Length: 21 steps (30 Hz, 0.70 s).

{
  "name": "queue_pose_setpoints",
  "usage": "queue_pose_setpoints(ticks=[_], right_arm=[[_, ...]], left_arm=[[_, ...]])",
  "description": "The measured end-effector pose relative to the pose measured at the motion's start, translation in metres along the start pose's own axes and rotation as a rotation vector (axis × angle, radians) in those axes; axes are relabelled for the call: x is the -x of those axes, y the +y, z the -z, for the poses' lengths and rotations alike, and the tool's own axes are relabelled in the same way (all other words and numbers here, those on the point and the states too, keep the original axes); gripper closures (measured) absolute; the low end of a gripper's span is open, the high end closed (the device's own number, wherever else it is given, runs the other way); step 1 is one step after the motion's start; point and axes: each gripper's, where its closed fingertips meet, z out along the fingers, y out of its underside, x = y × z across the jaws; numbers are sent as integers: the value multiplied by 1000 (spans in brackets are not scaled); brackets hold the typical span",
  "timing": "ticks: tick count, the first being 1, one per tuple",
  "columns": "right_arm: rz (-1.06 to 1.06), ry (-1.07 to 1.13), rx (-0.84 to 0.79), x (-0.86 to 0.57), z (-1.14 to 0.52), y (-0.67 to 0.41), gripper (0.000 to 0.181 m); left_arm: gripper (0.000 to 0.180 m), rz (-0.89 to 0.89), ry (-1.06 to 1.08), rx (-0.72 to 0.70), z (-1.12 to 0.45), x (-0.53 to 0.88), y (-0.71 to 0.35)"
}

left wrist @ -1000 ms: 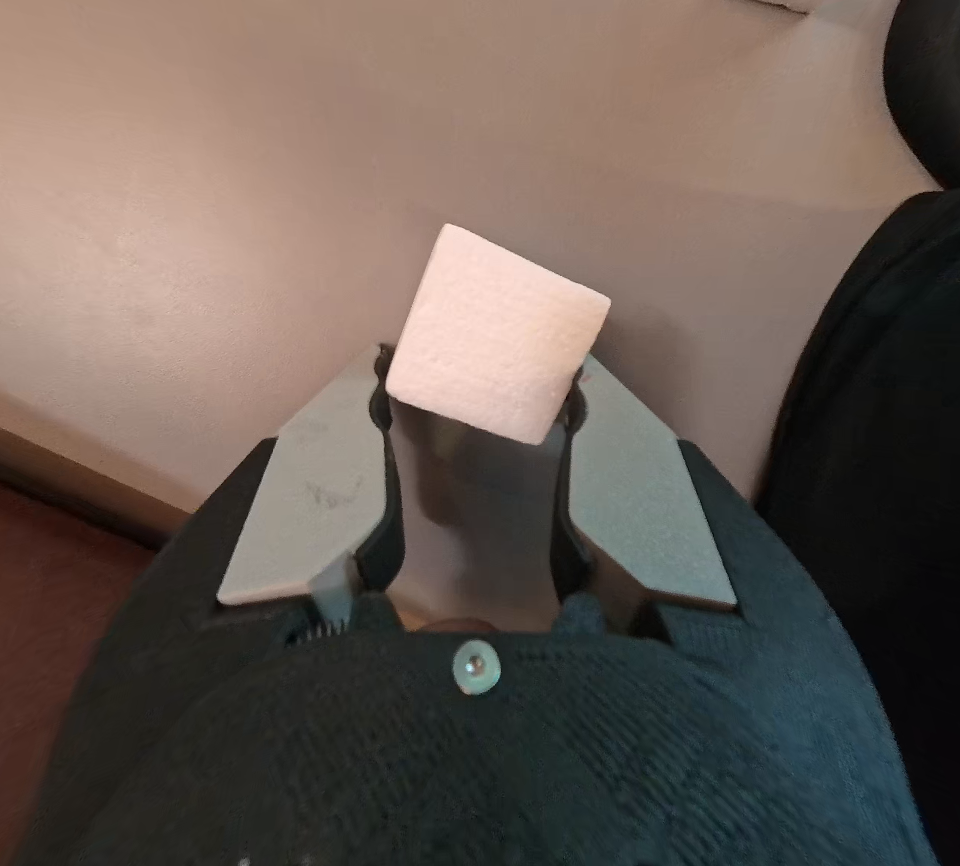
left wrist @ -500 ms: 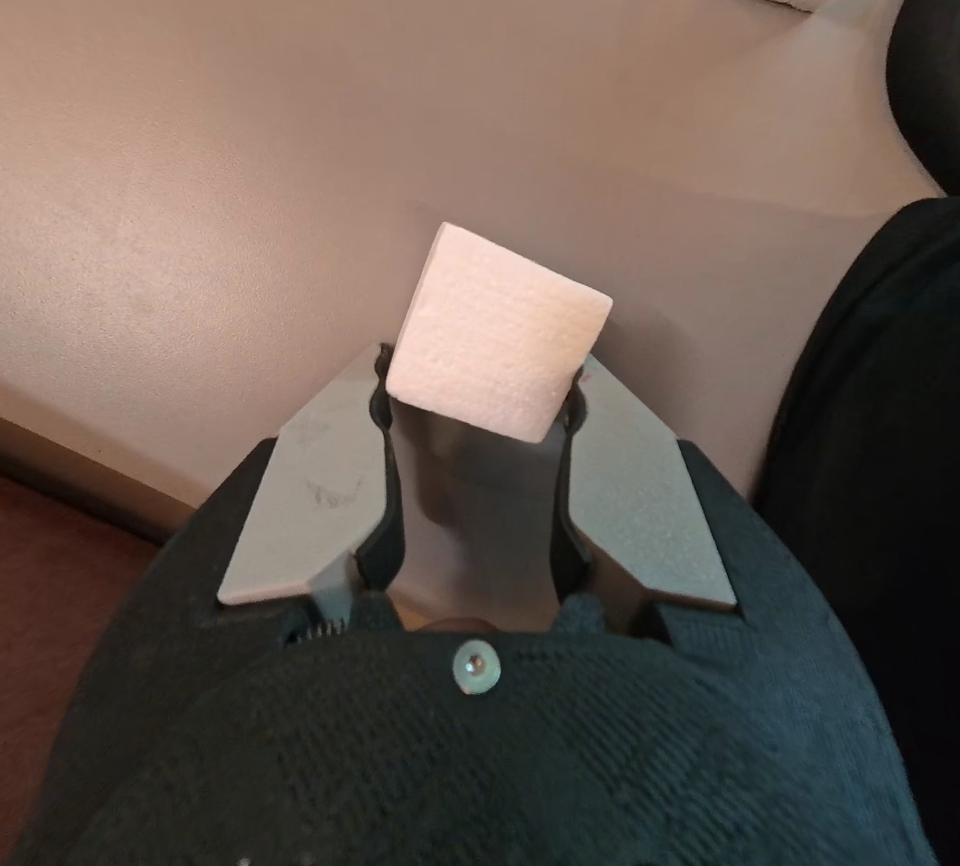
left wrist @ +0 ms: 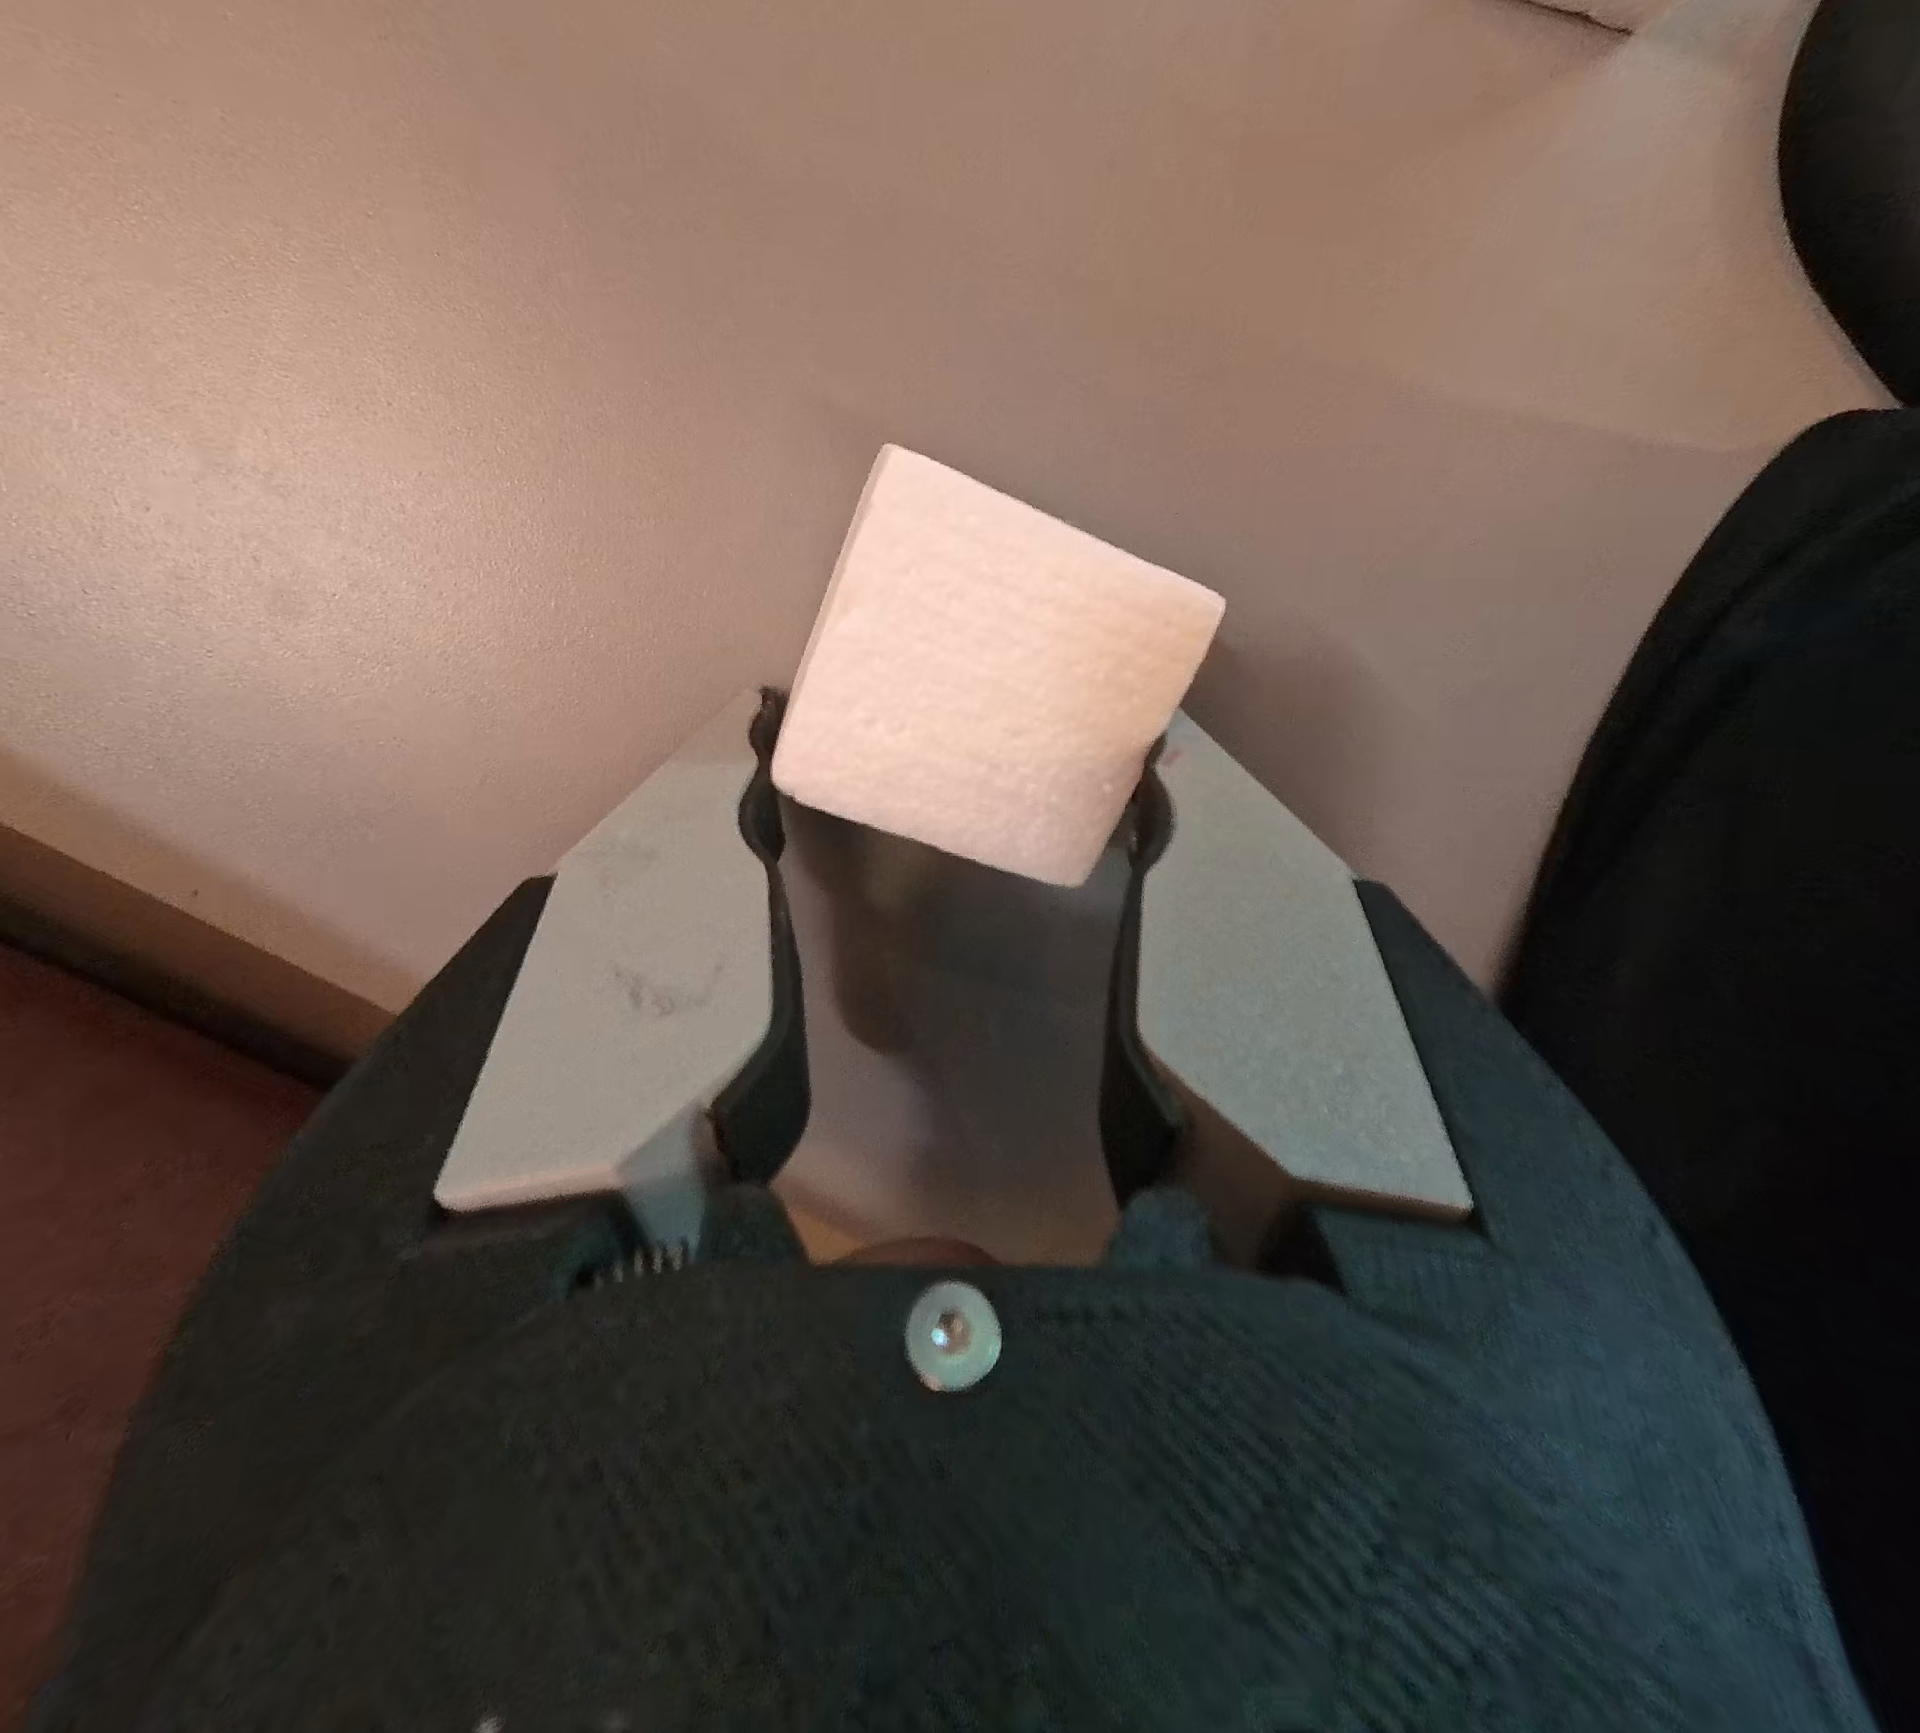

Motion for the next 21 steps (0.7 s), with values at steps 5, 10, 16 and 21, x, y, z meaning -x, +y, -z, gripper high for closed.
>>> queue_pose_setpoints(ticks=[5, 10, 16, 21], right_arm=[[6, -11, -16, -4, 10, 0, 124], [-25, -61, -26, -19, 15, -4, 124], [39, -95, 34, -18, 0, 6, 124], [60, -104, 22, -16, -3, 7, 124]], left_arm=[[114, 3, 0, -5, 0, 0, 0], [114, 1, 0, 0, 0, 0, 0], [115, 8, -2, 3, 1, 0, 2], [115, 14, -3, -1, 1, 0, 2]])
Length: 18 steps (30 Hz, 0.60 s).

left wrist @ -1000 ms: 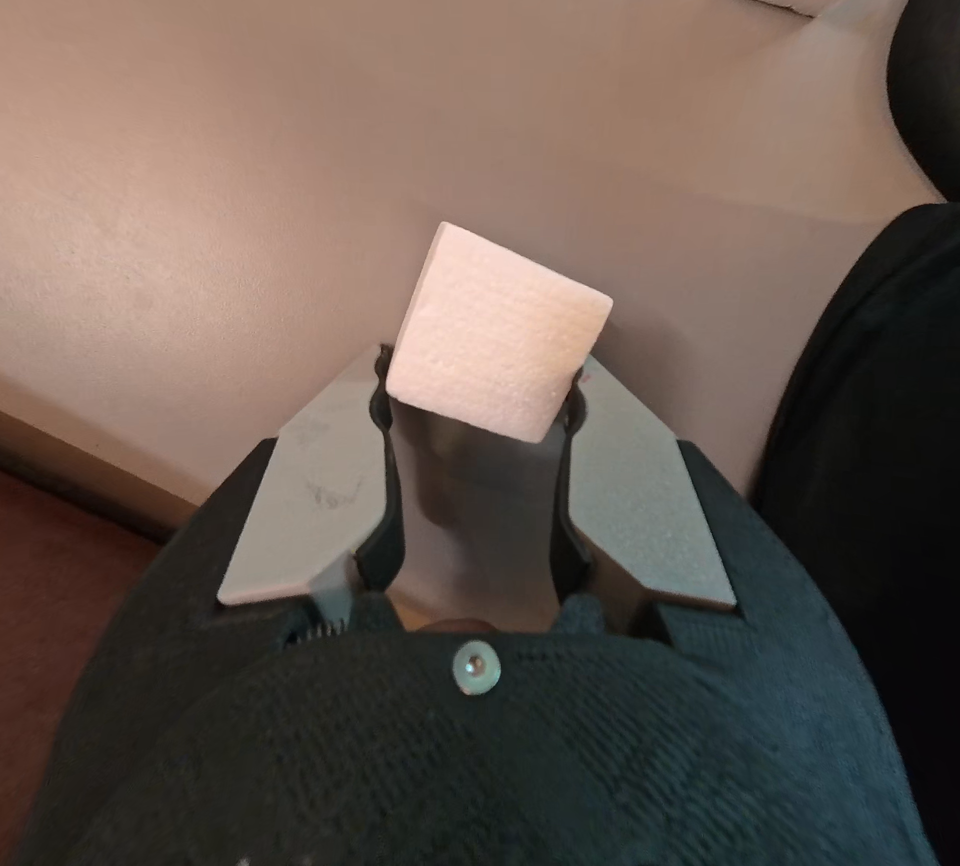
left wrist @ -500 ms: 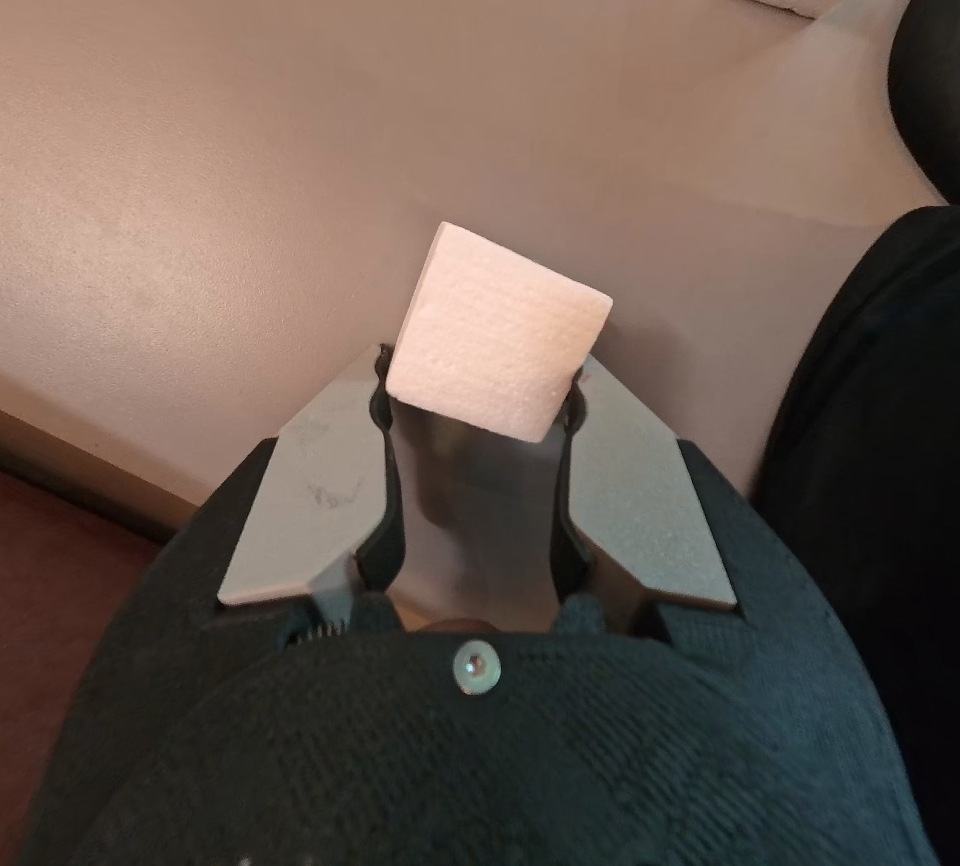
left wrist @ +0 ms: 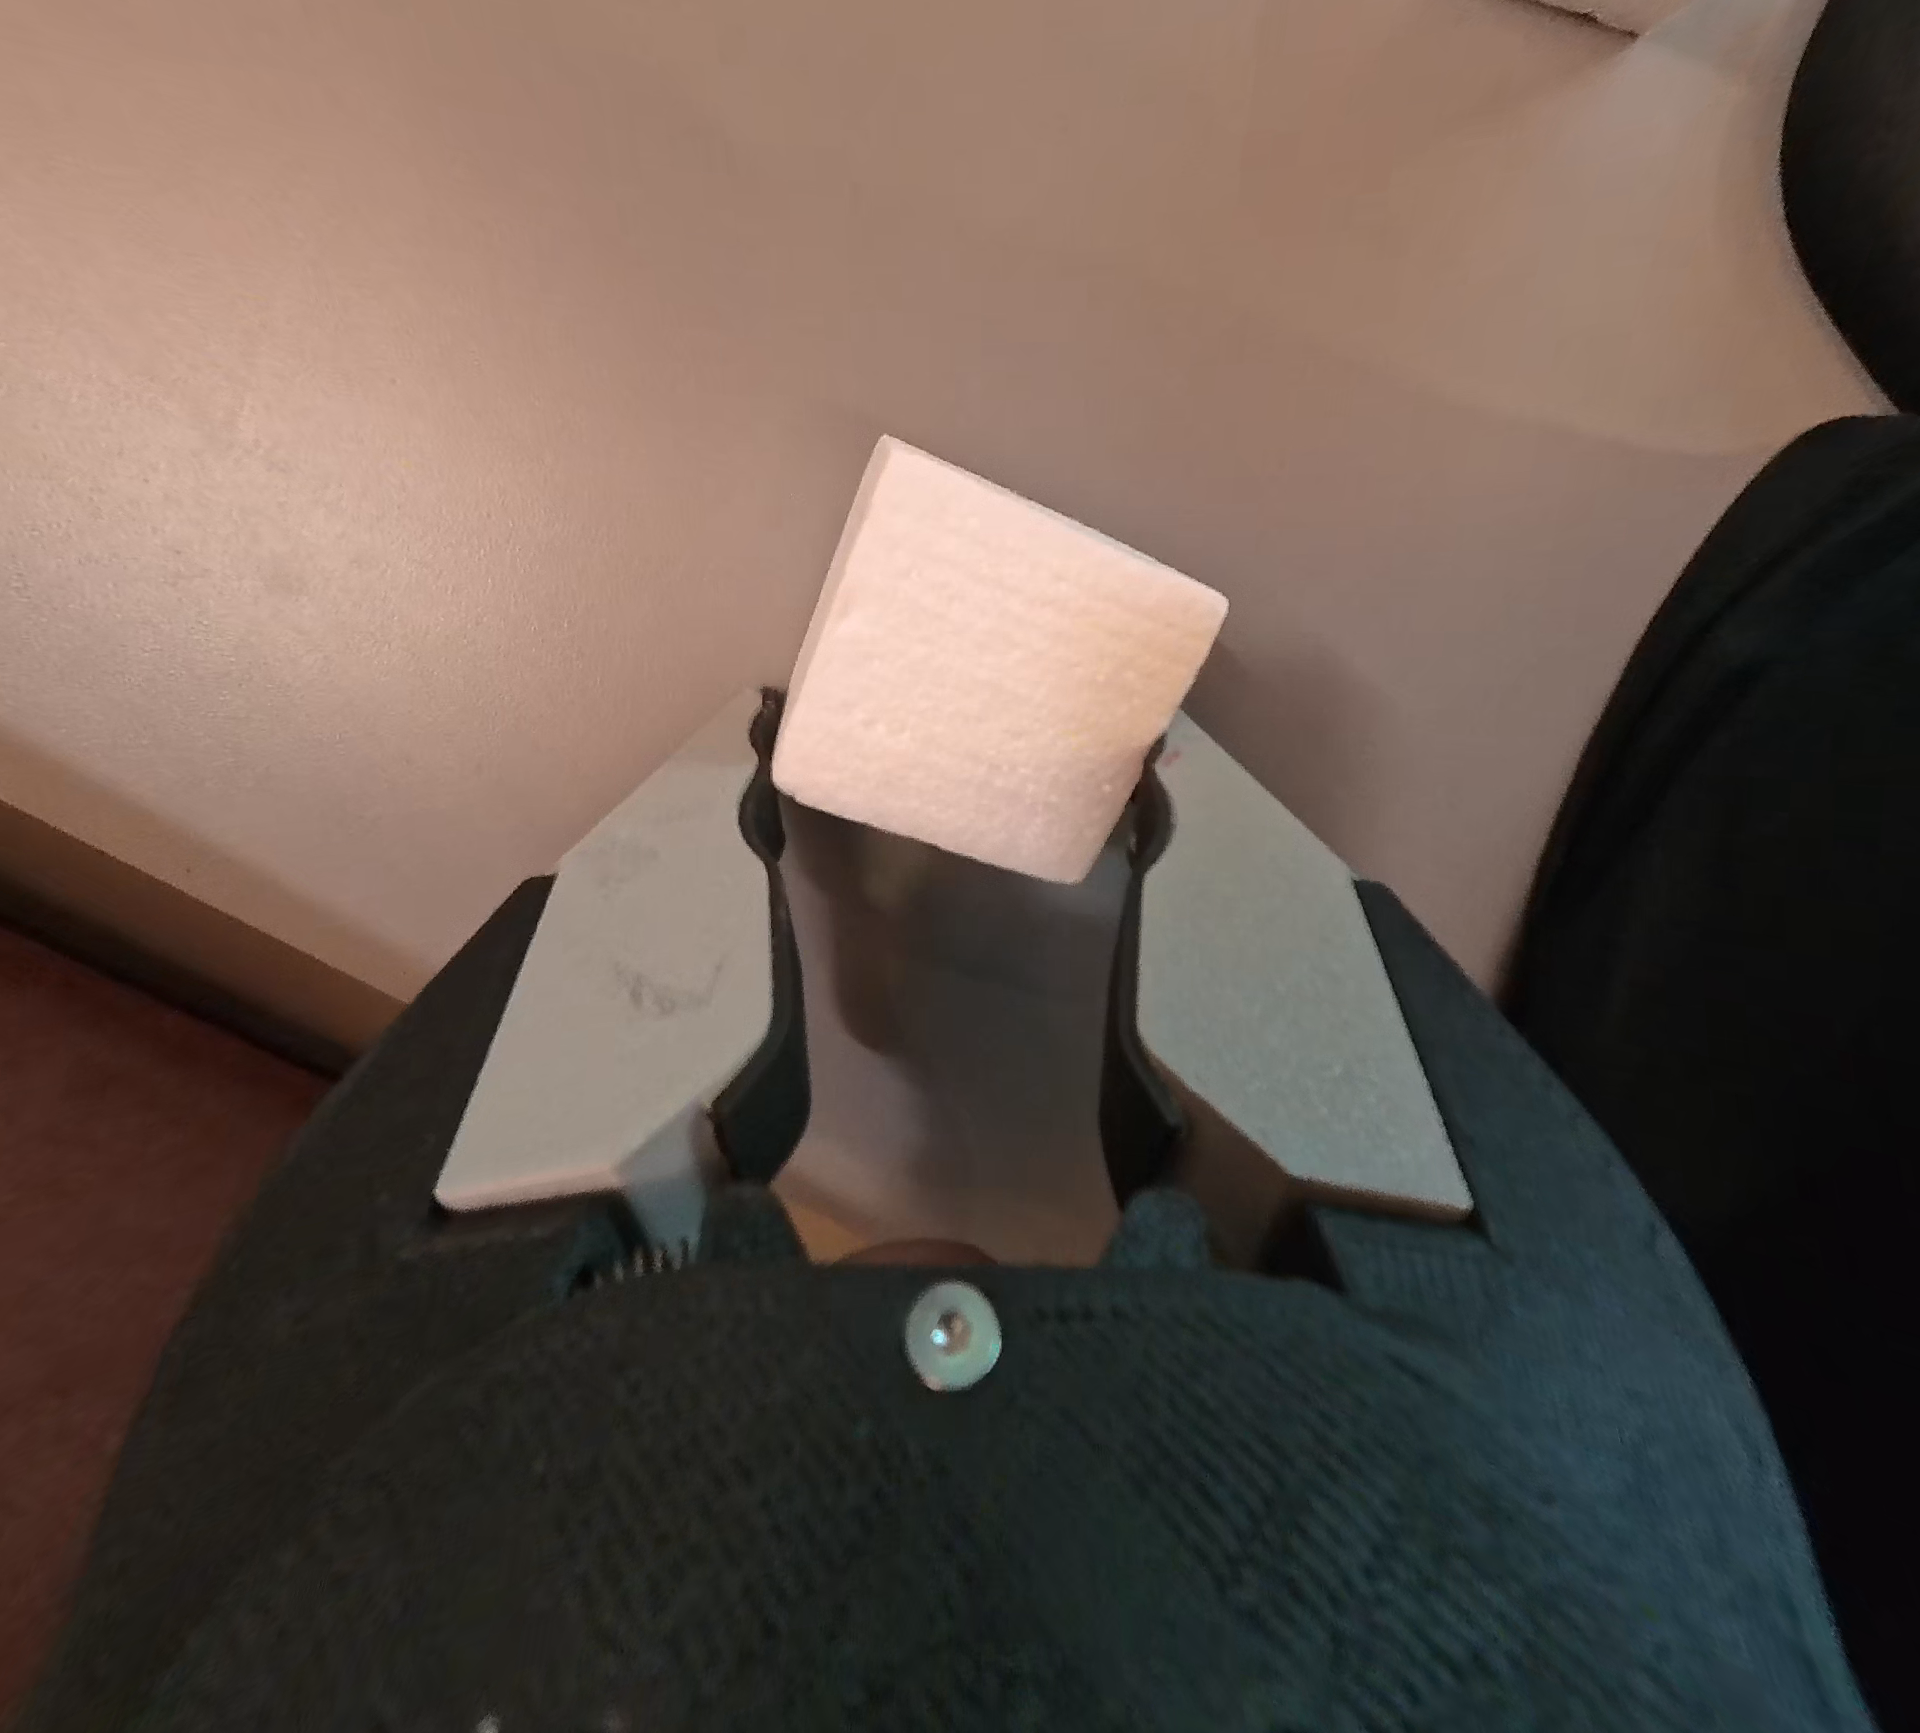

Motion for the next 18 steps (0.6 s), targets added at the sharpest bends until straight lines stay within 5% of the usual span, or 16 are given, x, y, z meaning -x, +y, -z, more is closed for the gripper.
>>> queue_pose_setpoints(ticks=[14, 18], right_arm=[[-19, -14, -7, -3, -5, 1, 123], [-46, 45, -21, -7, 6, 2, 109]], left_arm=[[115, -9, -1, 13, -1, 1, -1], [115, -10, -1, 13, -1, 1, -2]])
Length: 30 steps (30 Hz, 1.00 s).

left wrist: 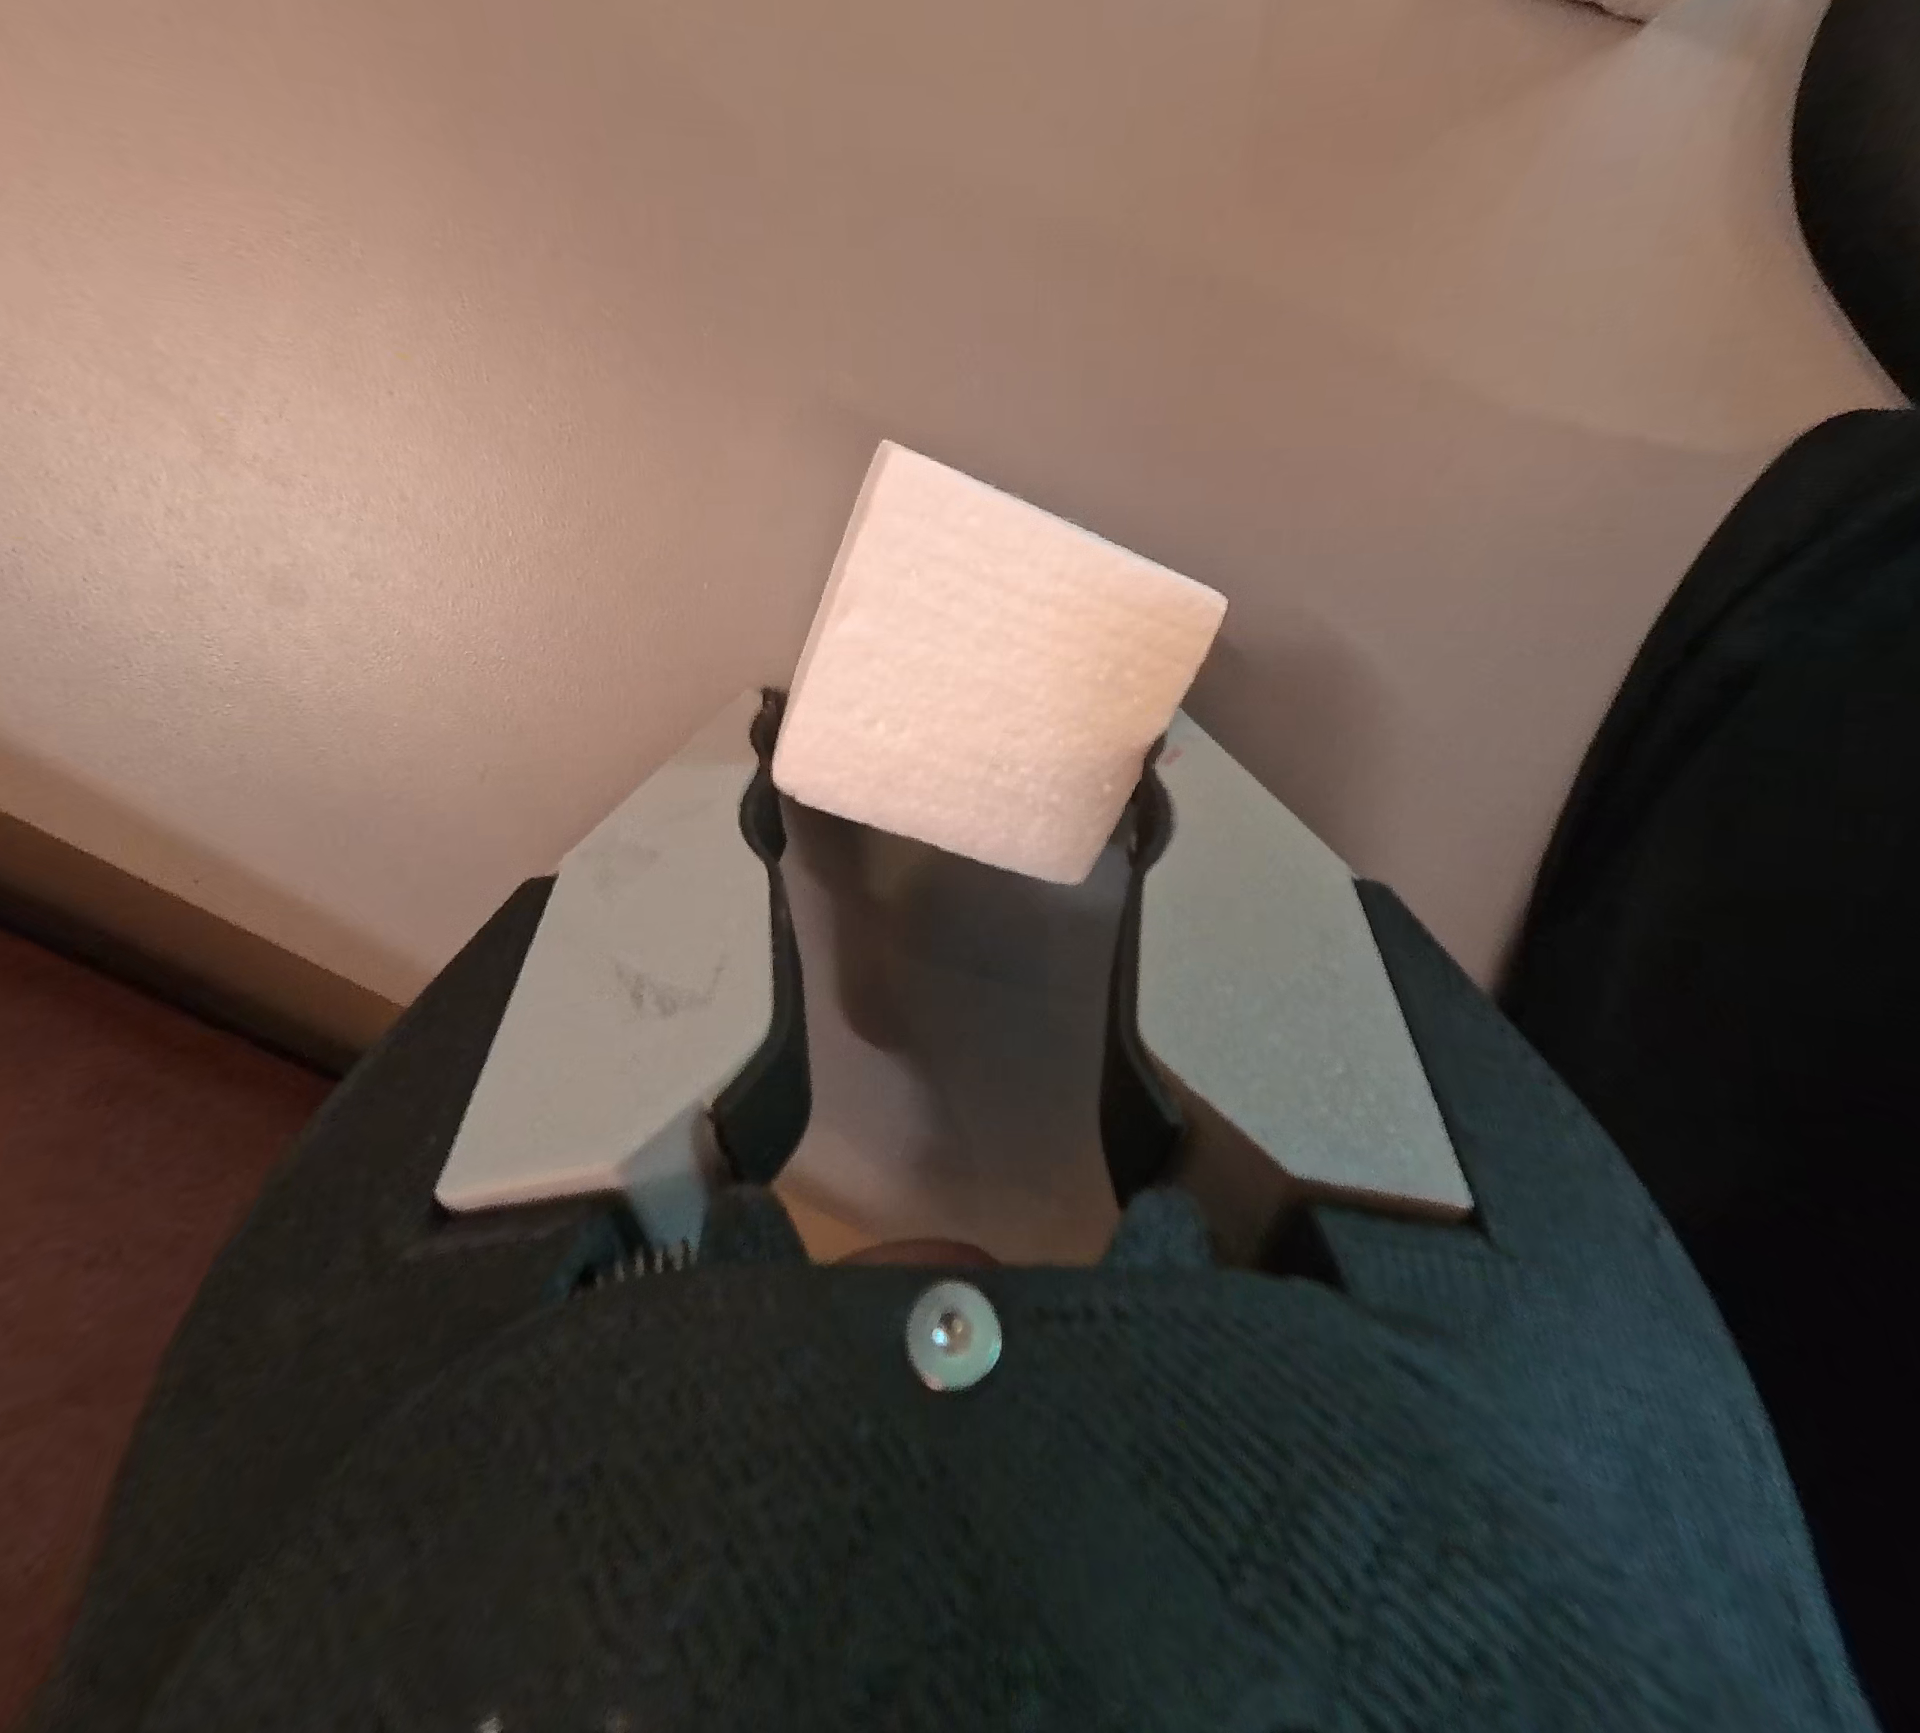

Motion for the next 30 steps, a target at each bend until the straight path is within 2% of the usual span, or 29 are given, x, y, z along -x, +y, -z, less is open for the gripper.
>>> queue_pose_setpoints(ticks=[5, 9, 14, 17, 22, 25, 29, 30], right_arm=[[-31, 95, -125, 42, 79, 2, 104], [-40, -127, -230, 176, 123, 31, 111], [58, -308, -19, 332, 99, 147, 109], [133, -310, 96, 383, 85, 206, 105], [216, -205, 117, 394, 65, 237, 100], [285, -217, 127, 399, 43, 238, 101], [356, -292, 140, 409, 24, 231, 120], [353, -308, 133, 409, 23, 226, 121]], left_arm=[[115, -1, 4, -4, -1, 1, -4], [115, 24, 22, -27, -4, 1, -14], [115, -65, -8, 19, -13, 10, -34], [115, -106, -24, 35, -17, 13, -41], [115, -147, -49, 46, -19, 13, -43], [115, -140, -53, 50, -19, 12, -41], [115, -108, -68, 53, -14, 12, -31], [115, -96, -69, 50, -13, 11, -27]])
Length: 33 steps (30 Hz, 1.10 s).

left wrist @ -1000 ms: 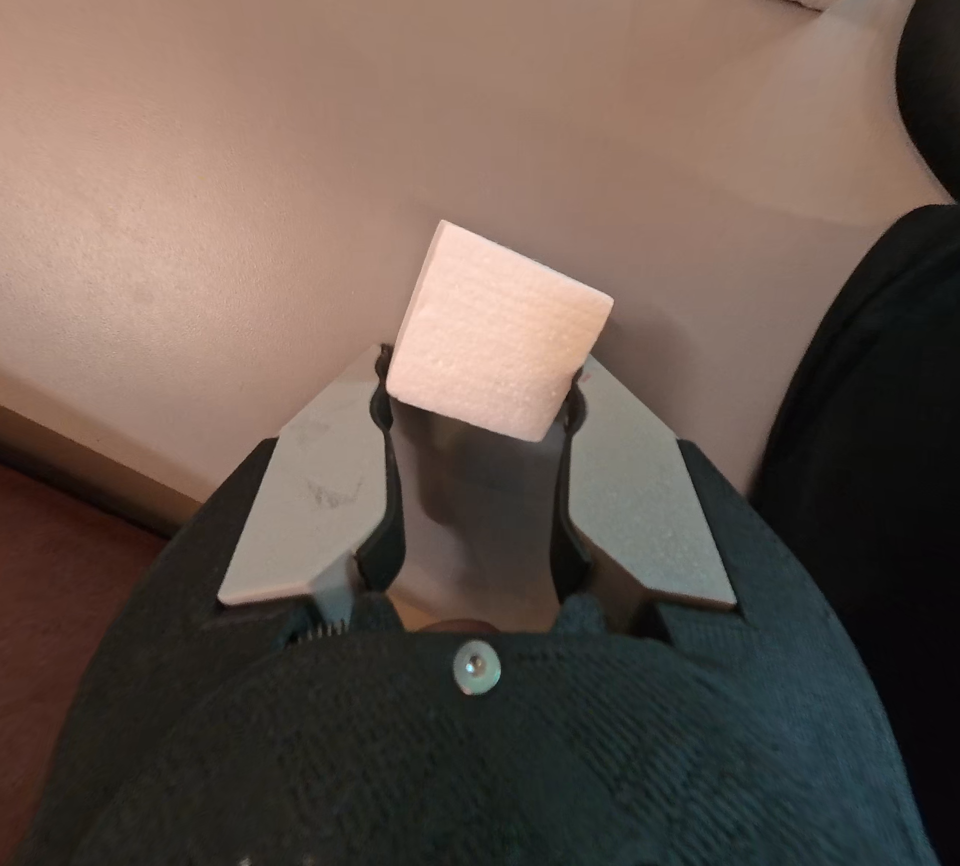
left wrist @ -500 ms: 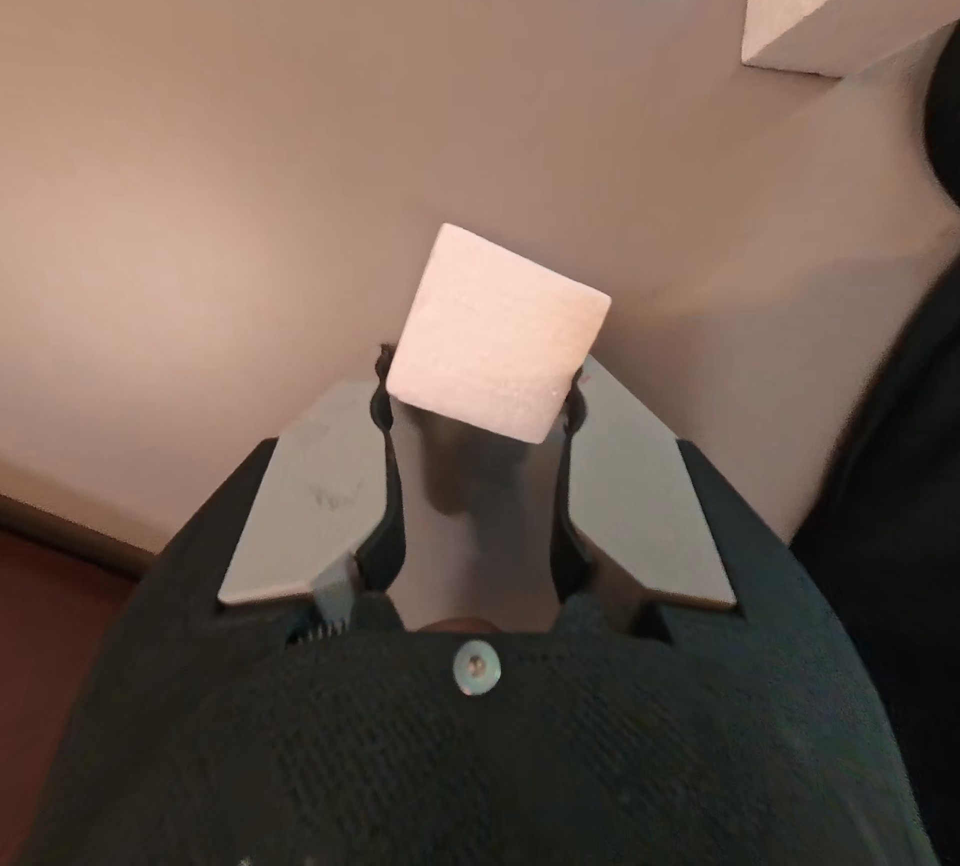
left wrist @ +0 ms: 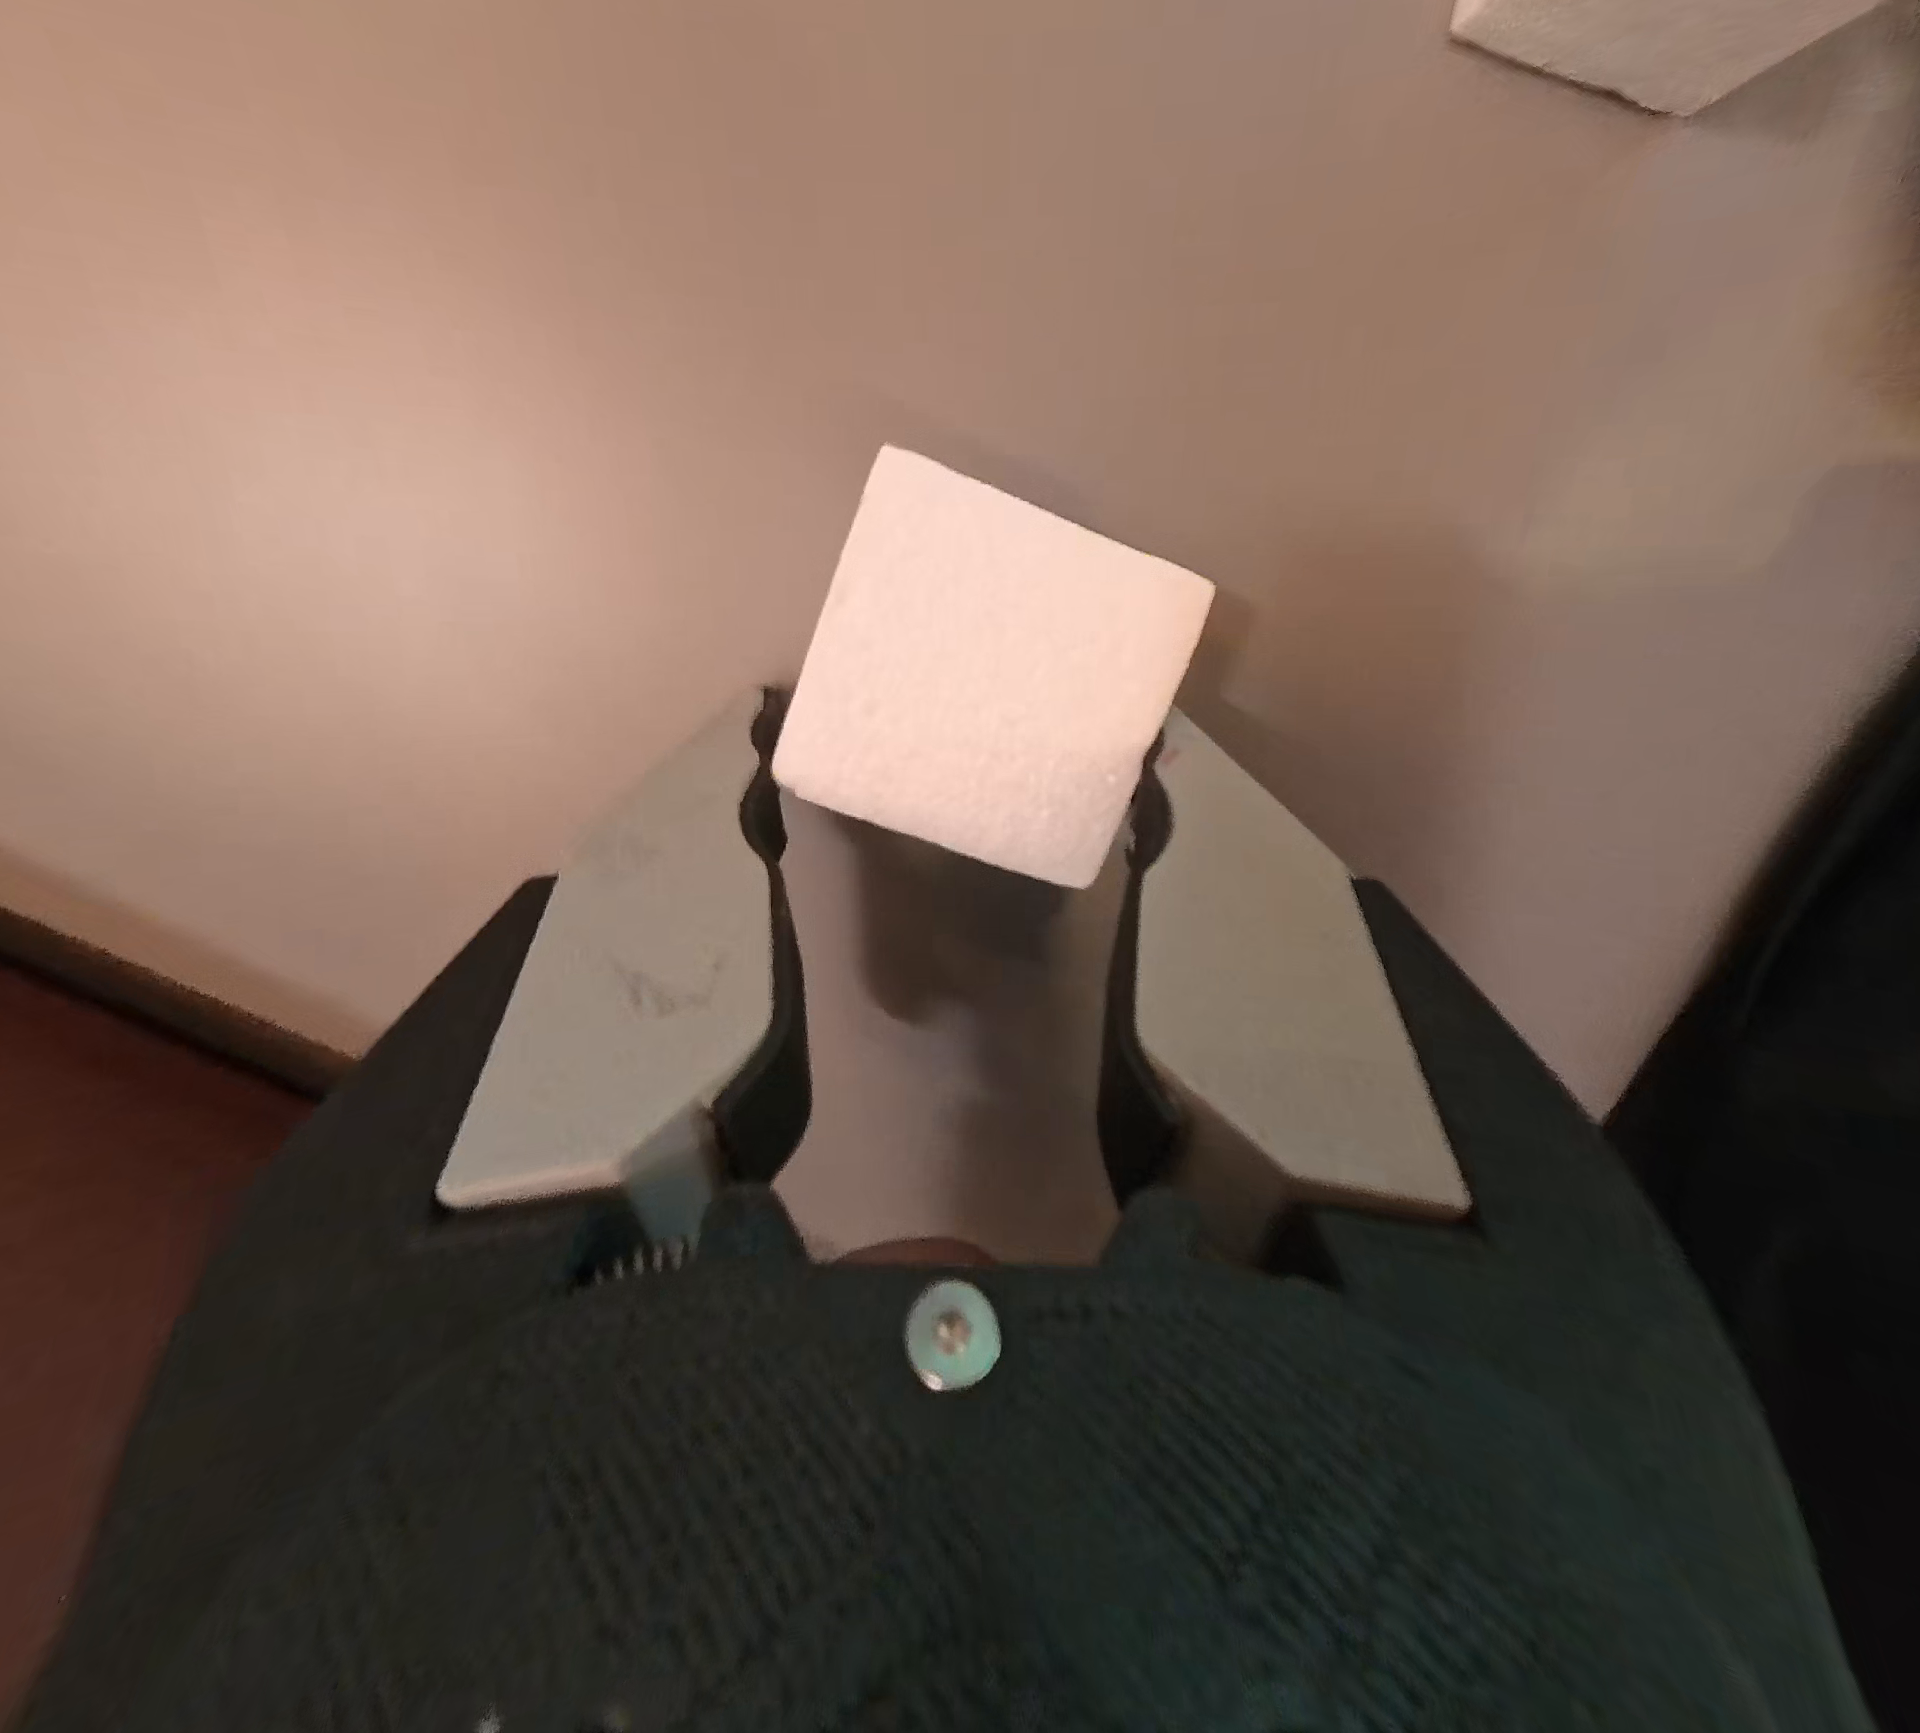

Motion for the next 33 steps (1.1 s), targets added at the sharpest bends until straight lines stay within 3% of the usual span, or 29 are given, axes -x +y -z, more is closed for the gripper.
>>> queue_pose_setpoints(ticks=[7, 11, 16, 22, 33], right_arm=[[-268, 166, -279, -138, 106, -75, 121], [-466, 300, -326, -274, 199, -86, 121], [-494, 283, -207, -399, 225, -82, 121], [-388, 208, -19, -434, 189, -82, 121], [-403, 187, -4, -443, 171, -77, 121]], left_arm=[[115, 69, 9, -48, 7, -6, 16], [115, 76, 15, -67, 8, -8, 18], [115, 73, 28, -80, 8, -8, 17], [115, 78, 32, -88, 9, -8, 18], [115, 90, 50, -95, 10, -9, 21]])
